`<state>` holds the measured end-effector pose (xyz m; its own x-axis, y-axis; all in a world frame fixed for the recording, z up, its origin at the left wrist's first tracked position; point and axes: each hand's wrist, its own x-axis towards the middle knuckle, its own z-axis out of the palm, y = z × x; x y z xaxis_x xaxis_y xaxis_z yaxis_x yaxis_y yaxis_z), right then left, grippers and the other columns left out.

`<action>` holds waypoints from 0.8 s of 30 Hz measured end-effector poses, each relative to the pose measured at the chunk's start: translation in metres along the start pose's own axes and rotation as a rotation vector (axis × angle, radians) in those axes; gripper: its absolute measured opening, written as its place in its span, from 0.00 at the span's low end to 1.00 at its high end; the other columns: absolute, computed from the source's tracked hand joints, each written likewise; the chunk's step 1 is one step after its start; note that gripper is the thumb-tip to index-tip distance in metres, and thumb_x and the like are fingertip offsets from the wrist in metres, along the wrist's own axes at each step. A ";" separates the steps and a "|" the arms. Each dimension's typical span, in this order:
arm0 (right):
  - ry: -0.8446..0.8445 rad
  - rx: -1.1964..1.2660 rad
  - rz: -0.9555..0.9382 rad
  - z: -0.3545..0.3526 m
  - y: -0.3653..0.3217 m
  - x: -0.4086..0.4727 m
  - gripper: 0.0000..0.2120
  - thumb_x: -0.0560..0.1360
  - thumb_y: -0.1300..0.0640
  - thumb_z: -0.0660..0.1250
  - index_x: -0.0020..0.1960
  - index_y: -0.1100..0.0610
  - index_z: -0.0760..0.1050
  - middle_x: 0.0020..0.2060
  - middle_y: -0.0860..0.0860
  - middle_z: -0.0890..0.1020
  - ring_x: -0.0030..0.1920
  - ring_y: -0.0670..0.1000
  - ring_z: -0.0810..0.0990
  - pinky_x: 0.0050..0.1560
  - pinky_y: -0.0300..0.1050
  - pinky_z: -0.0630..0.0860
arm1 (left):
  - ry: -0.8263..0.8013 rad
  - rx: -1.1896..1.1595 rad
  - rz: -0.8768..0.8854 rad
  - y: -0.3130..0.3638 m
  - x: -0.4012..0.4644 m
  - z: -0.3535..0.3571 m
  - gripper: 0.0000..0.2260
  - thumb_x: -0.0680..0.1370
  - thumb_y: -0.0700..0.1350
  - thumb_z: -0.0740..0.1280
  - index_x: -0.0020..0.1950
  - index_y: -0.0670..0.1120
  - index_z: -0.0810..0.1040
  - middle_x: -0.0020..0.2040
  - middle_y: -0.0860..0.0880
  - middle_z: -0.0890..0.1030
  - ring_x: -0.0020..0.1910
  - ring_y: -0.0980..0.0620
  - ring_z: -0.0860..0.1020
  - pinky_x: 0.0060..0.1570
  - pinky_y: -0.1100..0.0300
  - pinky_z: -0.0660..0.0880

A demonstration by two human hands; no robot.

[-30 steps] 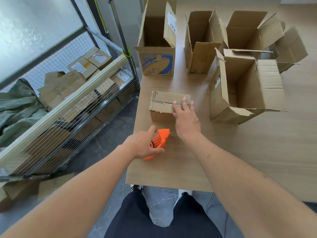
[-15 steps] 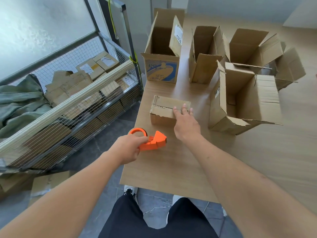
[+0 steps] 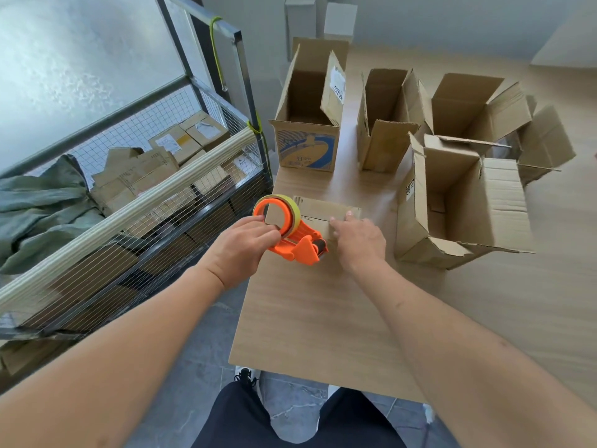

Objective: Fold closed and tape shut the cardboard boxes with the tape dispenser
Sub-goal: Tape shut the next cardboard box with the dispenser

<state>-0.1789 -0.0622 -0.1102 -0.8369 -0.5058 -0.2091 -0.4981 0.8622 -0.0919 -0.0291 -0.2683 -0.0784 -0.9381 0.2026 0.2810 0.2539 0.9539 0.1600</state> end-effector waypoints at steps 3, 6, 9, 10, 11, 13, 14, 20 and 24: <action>0.019 0.008 -0.019 0.002 0.007 0.000 0.20 0.80 0.61 0.65 0.69 0.45 0.71 0.71 0.49 0.73 0.58 0.56 0.74 0.47 0.46 0.69 | -0.016 0.010 -0.038 -0.003 0.012 -0.001 0.11 0.72 0.26 0.68 0.46 0.40 0.79 0.42 0.46 0.83 0.42 0.41 0.81 0.64 0.44 0.76; 0.035 0.090 -0.039 0.001 0.013 0.001 0.20 0.81 0.60 0.64 0.71 0.49 0.66 0.66 0.52 0.77 0.58 0.58 0.75 0.46 0.48 0.69 | -0.069 0.024 -0.064 -0.011 0.022 -0.001 0.12 0.71 0.26 0.67 0.45 0.42 0.77 0.37 0.47 0.79 0.37 0.42 0.78 0.63 0.44 0.76; 0.047 0.254 -0.020 -0.004 0.017 0.000 0.24 0.82 0.55 0.62 0.75 0.47 0.59 0.52 0.56 0.79 0.55 0.61 0.77 0.44 0.52 0.69 | -0.144 0.050 -0.083 -0.017 0.028 0.001 0.13 0.70 0.26 0.68 0.46 0.42 0.77 0.35 0.48 0.79 0.35 0.43 0.78 0.62 0.44 0.76; 0.045 0.280 -0.042 -0.006 0.019 -0.001 0.24 0.82 0.54 0.62 0.75 0.46 0.58 0.52 0.57 0.79 0.56 0.61 0.77 0.45 0.52 0.70 | -0.160 0.056 -0.089 -0.017 0.029 0.001 0.14 0.70 0.26 0.68 0.47 0.42 0.77 0.35 0.49 0.78 0.34 0.43 0.77 0.62 0.44 0.76; 0.048 0.285 -0.081 -0.007 0.021 -0.004 0.24 0.82 0.54 0.62 0.75 0.45 0.58 0.55 0.57 0.79 0.58 0.60 0.76 0.46 0.52 0.71 | -0.168 0.055 -0.096 -0.018 0.031 0.002 0.15 0.69 0.25 0.69 0.47 0.43 0.76 0.34 0.50 0.76 0.33 0.44 0.75 0.62 0.44 0.77; 0.065 0.305 -0.149 -0.009 0.024 -0.008 0.23 0.82 0.55 0.62 0.73 0.45 0.60 0.57 0.54 0.78 0.59 0.58 0.74 0.47 0.51 0.72 | -0.193 0.048 -0.115 -0.021 0.035 0.004 0.16 0.69 0.25 0.69 0.47 0.44 0.75 0.33 0.51 0.72 0.32 0.47 0.69 0.59 0.45 0.77; 0.070 0.330 -0.166 -0.010 0.025 -0.009 0.22 0.81 0.56 0.62 0.72 0.44 0.61 0.53 0.52 0.77 0.59 0.57 0.73 0.47 0.50 0.71 | -0.218 0.047 -0.125 -0.022 0.037 0.005 0.15 0.70 0.26 0.68 0.47 0.44 0.74 0.33 0.50 0.72 0.33 0.47 0.68 0.57 0.45 0.77; -0.002 0.431 -0.128 -0.009 0.027 -0.007 0.16 0.83 0.44 0.58 0.71 0.39 0.65 0.71 0.48 0.73 0.72 0.58 0.67 0.61 0.53 0.74 | -0.271 0.024 -0.074 -0.025 0.051 0.003 0.17 0.69 0.25 0.69 0.45 0.46 0.72 0.31 0.51 0.71 0.31 0.47 0.69 0.51 0.48 0.78; -0.060 0.406 -0.109 -0.005 0.021 -0.004 0.18 0.83 0.37 0.55 0.71 0.38 0.65 0.79 0.56 0.65 0.78 0.65 0.61 0.70 0.57 0.67 | -0.398 0.056 -0.087 -0.034 0.059 0.006 0.14 0.74 0.30 0.66 0.47 0.49 0.70 0.35 0.52 0.73 0.37 0.48 0.70 0.51 0.48 0.76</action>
<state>-0.1875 -0.0424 -0.1064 -0.7635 -0.6026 -0.2322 -0.4431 0.7504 -0.4906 -0.0944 -0.2876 -0.0728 -0.9763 0.1798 -0.1207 0.1665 0.9796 0.1125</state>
